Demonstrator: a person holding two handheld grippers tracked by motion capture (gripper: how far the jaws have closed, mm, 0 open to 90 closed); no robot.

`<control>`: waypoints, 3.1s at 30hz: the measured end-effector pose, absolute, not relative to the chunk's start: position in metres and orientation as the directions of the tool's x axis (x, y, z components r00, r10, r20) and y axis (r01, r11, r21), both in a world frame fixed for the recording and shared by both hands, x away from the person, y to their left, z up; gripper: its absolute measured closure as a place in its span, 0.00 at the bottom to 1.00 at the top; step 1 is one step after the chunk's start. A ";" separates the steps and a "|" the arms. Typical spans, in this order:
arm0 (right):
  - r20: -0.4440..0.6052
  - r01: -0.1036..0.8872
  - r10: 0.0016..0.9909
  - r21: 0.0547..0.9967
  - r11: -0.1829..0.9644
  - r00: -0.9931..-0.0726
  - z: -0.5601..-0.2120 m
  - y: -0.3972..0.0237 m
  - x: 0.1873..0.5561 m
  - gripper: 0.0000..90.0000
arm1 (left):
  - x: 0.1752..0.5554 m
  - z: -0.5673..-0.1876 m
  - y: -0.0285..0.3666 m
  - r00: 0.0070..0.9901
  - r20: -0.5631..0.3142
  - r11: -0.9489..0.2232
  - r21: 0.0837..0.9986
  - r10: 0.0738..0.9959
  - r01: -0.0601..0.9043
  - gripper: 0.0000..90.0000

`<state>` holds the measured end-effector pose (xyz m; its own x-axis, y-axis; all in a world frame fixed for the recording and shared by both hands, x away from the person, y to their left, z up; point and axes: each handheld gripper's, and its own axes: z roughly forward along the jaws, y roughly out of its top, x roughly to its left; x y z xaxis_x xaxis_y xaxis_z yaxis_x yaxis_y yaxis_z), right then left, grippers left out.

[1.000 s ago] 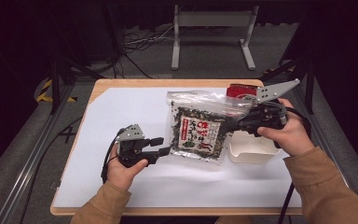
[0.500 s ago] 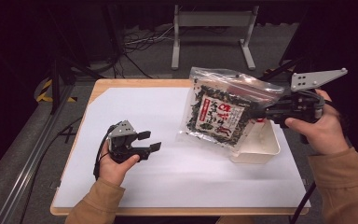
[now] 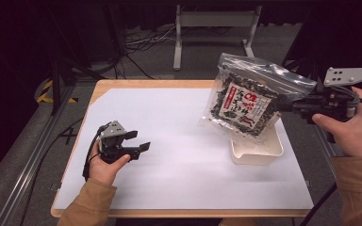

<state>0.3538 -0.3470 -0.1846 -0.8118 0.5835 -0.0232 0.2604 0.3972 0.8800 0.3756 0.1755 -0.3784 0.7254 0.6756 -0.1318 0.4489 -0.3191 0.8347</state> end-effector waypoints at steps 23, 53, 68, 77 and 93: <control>-0.099 0.363 0.771 0.839 0.404 -0.629 -0.190 -0.377 0.345 0.88 | 0.378 -0.383 0.179 0.718 -0.141 -0.321 0.824 0.682 0.466 0.33; -0.117 0.510 0.766 0.681 0.525 -0.632 -0.247 -0.349 0.365 0.88 | 0.378 -0.383 0.182 0.717 -0.155 -0.310 0.825 0.680 0.473 0.33; -0.052 0.561 0.785 0.670 0.486 -0.618 -0.269 -0.357 0.373 0.88 | 0.377 -0.382 0.183 0.715 -0.164 -0.303 0.825 0.680 0.477 0.33; 0.032 0.574 0.792 0.707 0.413 -0.610 -0.289 -0.385 0.369 0.87 | 0.378 -0.382 0.181 0.714 -0.168 -0.300 0.825 0.680 0.480 0.33; -0.003 0.497 0.806 0.786 0.367 -0.591 -0.287 -0.383 0.368 0.73 | 0.373 -0.389 0.198 0.707 -0.169 -0.284 0.833 0.687 0.475 0.32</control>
